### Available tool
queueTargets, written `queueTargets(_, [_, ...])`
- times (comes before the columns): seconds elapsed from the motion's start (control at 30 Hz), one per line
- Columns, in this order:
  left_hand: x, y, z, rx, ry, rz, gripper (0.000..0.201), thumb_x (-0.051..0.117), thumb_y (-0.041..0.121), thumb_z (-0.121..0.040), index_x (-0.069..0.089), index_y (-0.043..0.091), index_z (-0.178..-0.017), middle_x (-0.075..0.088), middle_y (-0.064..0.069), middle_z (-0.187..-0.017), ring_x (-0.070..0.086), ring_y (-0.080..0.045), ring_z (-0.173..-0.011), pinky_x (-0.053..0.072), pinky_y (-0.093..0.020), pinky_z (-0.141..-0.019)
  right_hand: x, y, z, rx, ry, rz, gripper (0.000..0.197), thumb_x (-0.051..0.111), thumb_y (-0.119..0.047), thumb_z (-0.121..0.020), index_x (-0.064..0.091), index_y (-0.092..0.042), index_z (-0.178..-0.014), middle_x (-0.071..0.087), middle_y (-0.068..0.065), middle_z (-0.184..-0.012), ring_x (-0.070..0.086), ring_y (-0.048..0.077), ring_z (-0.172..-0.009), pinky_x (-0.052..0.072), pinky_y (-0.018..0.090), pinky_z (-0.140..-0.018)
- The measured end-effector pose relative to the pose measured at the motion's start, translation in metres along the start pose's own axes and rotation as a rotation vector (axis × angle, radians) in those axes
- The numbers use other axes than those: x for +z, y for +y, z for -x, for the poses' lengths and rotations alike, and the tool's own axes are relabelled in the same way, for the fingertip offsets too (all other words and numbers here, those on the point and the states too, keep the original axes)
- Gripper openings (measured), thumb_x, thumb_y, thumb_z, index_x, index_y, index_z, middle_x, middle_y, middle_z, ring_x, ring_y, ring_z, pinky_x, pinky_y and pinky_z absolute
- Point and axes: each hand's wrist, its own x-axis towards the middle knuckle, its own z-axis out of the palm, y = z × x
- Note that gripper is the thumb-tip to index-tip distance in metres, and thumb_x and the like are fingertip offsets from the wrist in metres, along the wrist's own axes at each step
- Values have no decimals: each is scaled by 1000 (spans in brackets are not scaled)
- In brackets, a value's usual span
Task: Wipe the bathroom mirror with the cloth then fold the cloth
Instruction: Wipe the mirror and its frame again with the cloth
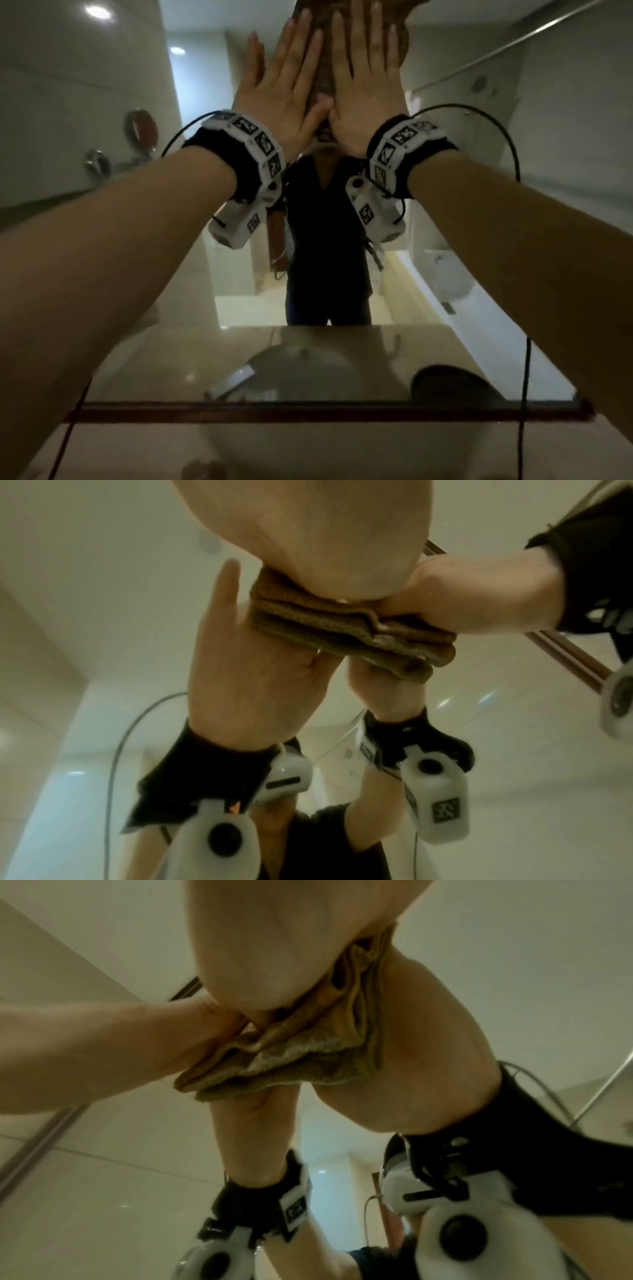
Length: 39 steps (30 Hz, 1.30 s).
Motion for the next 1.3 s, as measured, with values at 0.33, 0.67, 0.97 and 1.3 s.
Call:
queueTargets(0.33, [26,-18,58,-43,-64,144,69,10,50,-100,-4,11,-155,-10,-9,-162,-9,-20,-150,2,-56,-118,30,-58,32,28,-3,-43,76,25,-44,-93,3,-5,-154,-3,22,-160,-4,37,-148,-2,51,-120])
queueTargets(0.67, [150,56,351,-94,-315,135,75,20,55,-99,-1,6,-152,-9,-15,-159,-9,-29,-149,-6,-53,-119,168,-182,300,-86,-104,-151,68,33,-44,-100,10,-10,-154,11,16,-160,7,34,-147,-3,49,-119])
queueTargets(0.97, [184,58,510,60,-584,58,87,23,63,-90,2,9,-154,4,-12,-162,-6,-28,-149,4,-54,-120,226,-249,438,-202,-222,-129,74,41,-36,-100,-3,-12,-154,1,13,-159,-4,31,-146,-7,48,-118])
queueTargets(1.3, [178,-15,485,160,-452,91,83,25,62,-95,-1,8,-153,-5,-11,-159,-1,-28,-150,-2,-54,-119,202,-275,367,-220,-297,-86,79,36,-45,-97,-8,-12,-154,-22,8,-159,-17,27,-147,-8,46,-118])
